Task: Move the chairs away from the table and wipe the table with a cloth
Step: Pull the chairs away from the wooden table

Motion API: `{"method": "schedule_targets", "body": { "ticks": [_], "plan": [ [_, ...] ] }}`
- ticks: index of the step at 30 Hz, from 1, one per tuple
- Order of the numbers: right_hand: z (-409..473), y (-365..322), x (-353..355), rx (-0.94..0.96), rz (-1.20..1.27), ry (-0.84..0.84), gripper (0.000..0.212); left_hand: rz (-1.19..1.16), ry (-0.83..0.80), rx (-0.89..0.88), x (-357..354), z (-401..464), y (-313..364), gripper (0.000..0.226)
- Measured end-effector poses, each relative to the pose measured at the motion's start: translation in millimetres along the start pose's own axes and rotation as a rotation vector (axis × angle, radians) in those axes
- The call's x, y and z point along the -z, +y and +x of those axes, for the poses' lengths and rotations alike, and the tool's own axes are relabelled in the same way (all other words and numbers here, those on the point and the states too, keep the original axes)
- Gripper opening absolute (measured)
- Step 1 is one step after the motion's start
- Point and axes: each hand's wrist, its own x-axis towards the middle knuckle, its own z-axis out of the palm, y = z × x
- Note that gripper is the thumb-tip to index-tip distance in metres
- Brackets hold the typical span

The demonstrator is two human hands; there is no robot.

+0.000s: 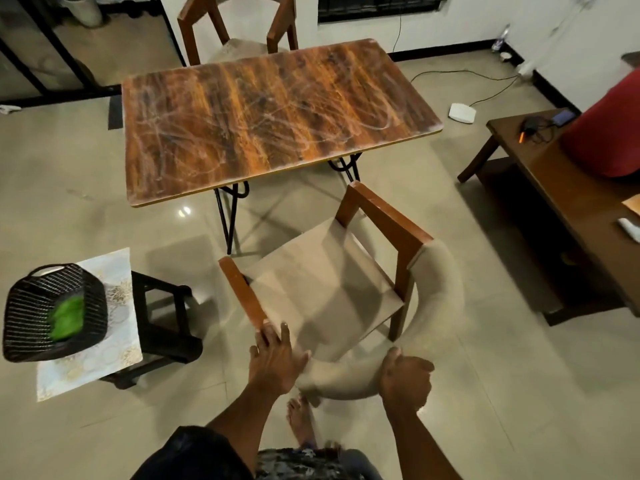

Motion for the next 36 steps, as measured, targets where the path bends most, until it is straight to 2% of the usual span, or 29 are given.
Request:
{"method": "schedule_targets", "body": {
  "ticks": [2,5,7,9,10,11,13,15,19,21,24,28,31,33,36],
  "plan": [
    [1,1,10,0.237,-0.135,-0.035,0.060,-0.075,0.009,0.009,0,3,1,0.094],
    [28,8,34,0.536,-0.428,0.048,0.056,-0.078,0.048,-0.034,0,0,1,0.103],
    [44,-4,51,0.708,-0.557,0.099,0.045,-0.054,0.077,-0.090,-4,-6,5,0.112],
    [62,-20,61,0.926,-0.551,0.072,0.026,-0.053,0.092,-0.123,-8,-11,8,0.103],
    [71,-31,67,1.024,-0.576,0.010,0.032,-0.060,0.094,-0.145,-10,-14,9,0.100],
    [84,-42,71,1.113,-0.650,-0.077,0.048,-0.070,0.094,-0.186,-13,-17,11,0.104],
    [105,-65,82,1.238,-0.895,-0.223,0.071,-0.087,0.073,-0.308,-19,-21,16,0.119],
    [124,-81,90,1.319,-1.125,-0.316,0.081,-0.086,0.068,-0.385,-29,-26,26,0.122],
    [153,-98,87,1.314,-1.436,-0.523,0.098,-0.017,0.070,-0.409,-45,-30,52,0.114],
    [165,-100,78,1.340,-1.495,-0.596,0.115,0.039,0.081,-0.333,-43,-32,68,0.110],
    [185,-101,69,1.418,-1.495,-0.657,0.121,0.049,0.053,-0.200,-43,-32,91,0.106],
    [218,-96,60,1.597,-1.383,-0.649,0.107,0.126,0.025,-0.082,-50,-28,118,0.103],
    [220,-95,61,1.661,-1.365,-0.619,0.088,0.162,0.039,-0.076,-43,-20,125,0.073],
    [211,-95,62,1.672,-1.400,-0.593,0.075,0.184,-0.010,-0.067,-32,-19,127,0.064],
    [206,-96,63,1.636,-1.445,-0.563,0.060,0.164,-0.014,-0.062,-27,-22,131,0.063]
  ]
}}
